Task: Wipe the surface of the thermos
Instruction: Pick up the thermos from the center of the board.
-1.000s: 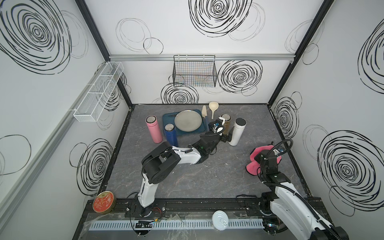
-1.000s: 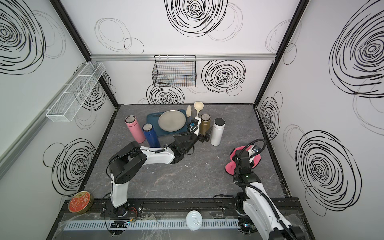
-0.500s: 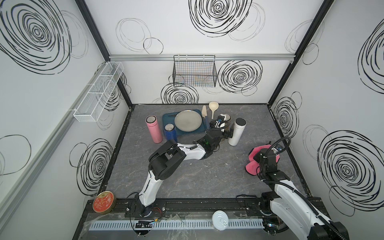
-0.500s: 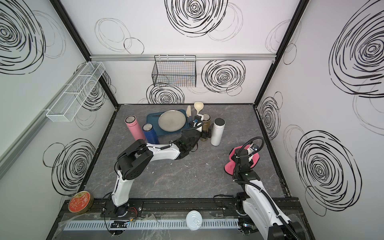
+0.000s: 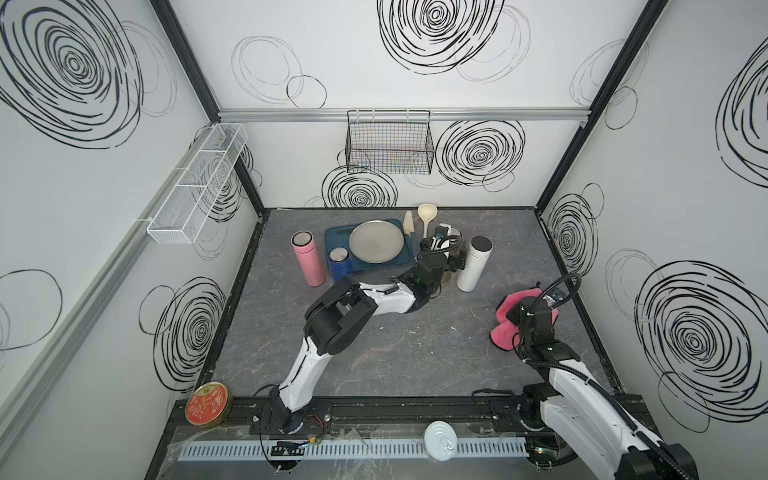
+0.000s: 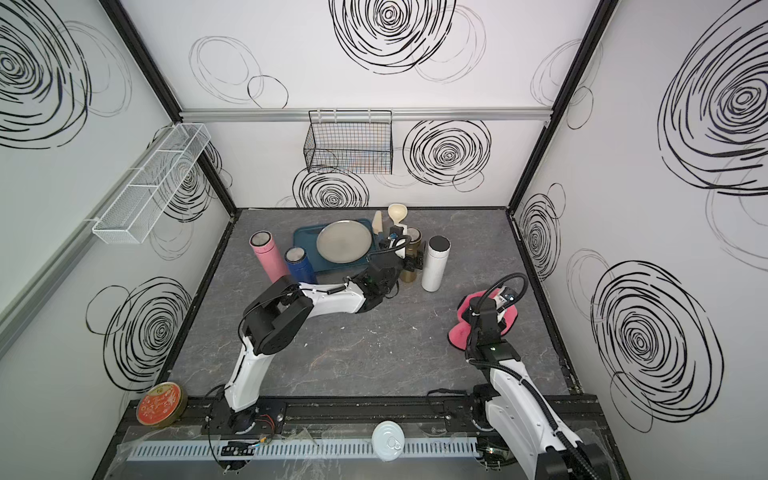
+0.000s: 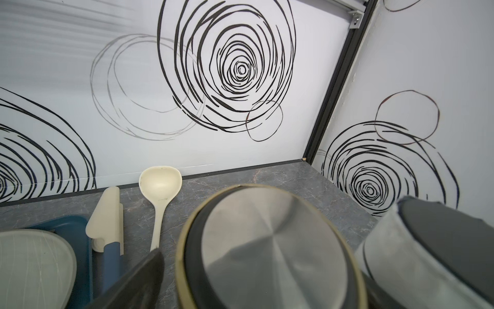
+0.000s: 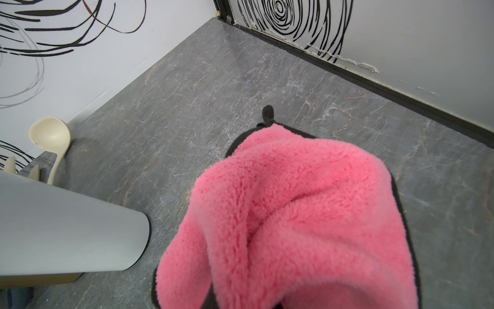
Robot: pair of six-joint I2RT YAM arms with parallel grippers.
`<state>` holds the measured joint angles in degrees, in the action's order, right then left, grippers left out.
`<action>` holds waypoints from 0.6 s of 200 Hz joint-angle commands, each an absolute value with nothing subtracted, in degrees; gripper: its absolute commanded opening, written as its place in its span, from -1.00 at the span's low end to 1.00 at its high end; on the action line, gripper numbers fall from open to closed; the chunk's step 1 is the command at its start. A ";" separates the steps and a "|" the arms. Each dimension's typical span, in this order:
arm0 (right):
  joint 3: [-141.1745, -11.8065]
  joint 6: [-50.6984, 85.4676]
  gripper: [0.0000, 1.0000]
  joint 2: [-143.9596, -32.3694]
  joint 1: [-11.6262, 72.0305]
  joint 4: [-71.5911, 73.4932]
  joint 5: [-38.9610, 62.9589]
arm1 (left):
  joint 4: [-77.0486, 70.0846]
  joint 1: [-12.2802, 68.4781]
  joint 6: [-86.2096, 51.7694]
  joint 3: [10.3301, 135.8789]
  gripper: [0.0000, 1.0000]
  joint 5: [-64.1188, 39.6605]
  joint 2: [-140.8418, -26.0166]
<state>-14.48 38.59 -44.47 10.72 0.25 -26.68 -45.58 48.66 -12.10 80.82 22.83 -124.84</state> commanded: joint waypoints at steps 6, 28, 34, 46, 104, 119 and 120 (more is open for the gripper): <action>-16.21 38.36 -1.00 -44.38 10.54 1.66 -26.84 | -46.05 47.85 -12.70 84.20 0.84 21.88 -126.51; -16.20 38.24 -1.00 -44.52 10.48 1.71 -26.79 | -45.53 47.43 -12.92 85.29 0.78 20.54 -126.96; -16.26 38.23 -1.00 -44.62 10.50 1.75 -26.72 | -45.53 47.37 -12.94 85.37 0.78 20.35 -127.04; -16.23 38.22 -1.00 -44.59 10.55 1.76 -26.63 | -45.57 47.29 -12.95 85.60 0.75 20.13 -127.00; -16.26 38.07 -1.00 -44.91 10.54 1.91 -26.44 | -45.53 46.71 -13.79 85.95 0.12 17.71 -127.33; -16.33 38.00 -1.00 -44.95 10.55 1.94 -26.30 | -45.18 46.30 -14.58 85.81 -0.30 15.63 -127.02; -16.34 37.98 -1.00 -44.93 10.55 1.94 -26.29 | -45.13 46.26 -14.63 85.75 -0.33 15.42 -127.01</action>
<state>-14.48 38.28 -44.82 10.70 0.69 -26.15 -43.55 47.09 -12.97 84.16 18.68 -126.06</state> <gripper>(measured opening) 0.091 0.674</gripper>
